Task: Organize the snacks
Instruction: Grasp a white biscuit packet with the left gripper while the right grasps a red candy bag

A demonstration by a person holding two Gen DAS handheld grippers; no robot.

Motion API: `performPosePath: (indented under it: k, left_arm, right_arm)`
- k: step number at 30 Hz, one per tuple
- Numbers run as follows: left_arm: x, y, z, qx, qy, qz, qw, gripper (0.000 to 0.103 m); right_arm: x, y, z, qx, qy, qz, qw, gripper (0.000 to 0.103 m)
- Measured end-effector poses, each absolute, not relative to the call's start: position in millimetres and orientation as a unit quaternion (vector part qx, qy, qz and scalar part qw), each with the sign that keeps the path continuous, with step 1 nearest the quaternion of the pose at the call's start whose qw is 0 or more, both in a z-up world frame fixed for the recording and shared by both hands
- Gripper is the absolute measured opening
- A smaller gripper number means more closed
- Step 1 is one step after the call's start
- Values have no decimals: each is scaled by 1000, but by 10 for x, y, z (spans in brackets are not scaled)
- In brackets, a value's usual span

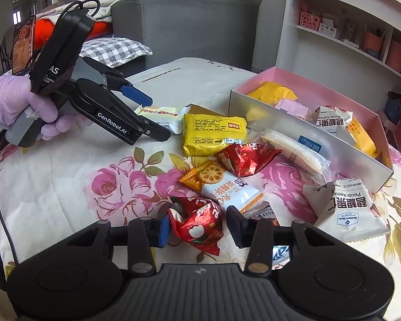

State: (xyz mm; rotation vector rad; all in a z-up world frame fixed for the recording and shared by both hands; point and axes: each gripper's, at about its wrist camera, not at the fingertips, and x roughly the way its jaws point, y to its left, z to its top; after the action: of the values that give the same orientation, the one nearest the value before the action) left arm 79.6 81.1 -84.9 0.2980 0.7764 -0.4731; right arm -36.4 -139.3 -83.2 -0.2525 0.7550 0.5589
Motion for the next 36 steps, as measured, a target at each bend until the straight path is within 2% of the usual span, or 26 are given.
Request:
performPosePath:
  k: [4,5,6,11,36]
  left_arm:
    - [783,801,-834,145,375,-230,886,65]
    - [781,794,-830,146,376,-232,885,57]
    - [781,787,-821,144,378,-237,883,54]
    - [770,759,-799,153,382,-237,880,48]
    - [728,879,-520,108,369,-239,892,44]
  right_arm:
    - [-382,-1388,-823,-123,361,271,884,24]
    - [-387,-1383,-821,-125,360,272,884,24]
    - [-389,-1380,-820,-125,360,273,883,23]
    - [-397,-1377,-778,-114,361,284,881,22]
    - [-229,-1600,-426,-49,328,252,909,21]
